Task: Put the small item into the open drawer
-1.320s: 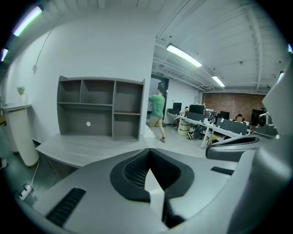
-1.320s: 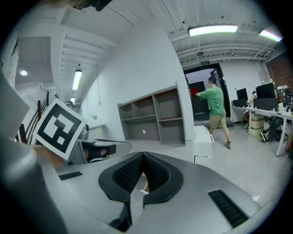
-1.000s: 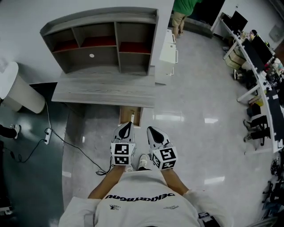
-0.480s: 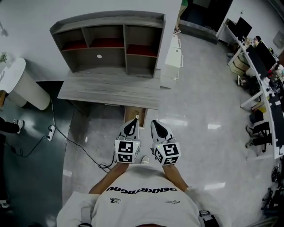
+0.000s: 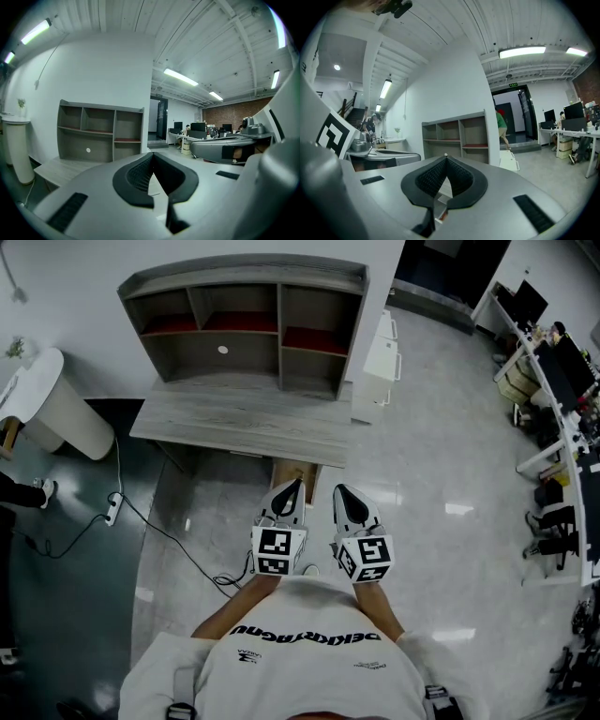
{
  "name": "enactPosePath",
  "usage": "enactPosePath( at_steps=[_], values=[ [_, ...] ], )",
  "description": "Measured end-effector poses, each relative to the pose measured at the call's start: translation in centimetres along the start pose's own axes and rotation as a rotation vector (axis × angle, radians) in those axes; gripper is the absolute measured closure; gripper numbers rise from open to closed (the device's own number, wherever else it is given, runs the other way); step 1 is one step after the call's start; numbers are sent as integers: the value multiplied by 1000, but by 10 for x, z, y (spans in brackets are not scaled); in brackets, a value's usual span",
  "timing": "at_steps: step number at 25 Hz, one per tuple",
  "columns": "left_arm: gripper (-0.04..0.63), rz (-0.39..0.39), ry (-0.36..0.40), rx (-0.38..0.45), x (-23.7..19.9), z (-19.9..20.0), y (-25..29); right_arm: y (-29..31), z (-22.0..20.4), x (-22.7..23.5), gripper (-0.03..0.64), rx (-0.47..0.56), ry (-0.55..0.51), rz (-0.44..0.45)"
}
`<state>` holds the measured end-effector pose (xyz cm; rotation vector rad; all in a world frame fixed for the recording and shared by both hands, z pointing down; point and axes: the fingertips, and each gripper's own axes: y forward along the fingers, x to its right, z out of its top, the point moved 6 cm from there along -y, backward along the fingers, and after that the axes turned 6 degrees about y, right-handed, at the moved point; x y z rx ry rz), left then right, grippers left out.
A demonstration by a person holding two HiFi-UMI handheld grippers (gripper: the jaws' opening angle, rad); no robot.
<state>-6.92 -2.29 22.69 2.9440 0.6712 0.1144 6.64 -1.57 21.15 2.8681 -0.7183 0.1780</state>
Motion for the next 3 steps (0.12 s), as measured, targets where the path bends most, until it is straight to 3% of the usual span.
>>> enactPosePath(
  at_steps=[3],
  values=[
    [580, 4, 12, 15, -9, 7, 7, 12, 8, -2, 589, 21, -11, 14]
  ],
)
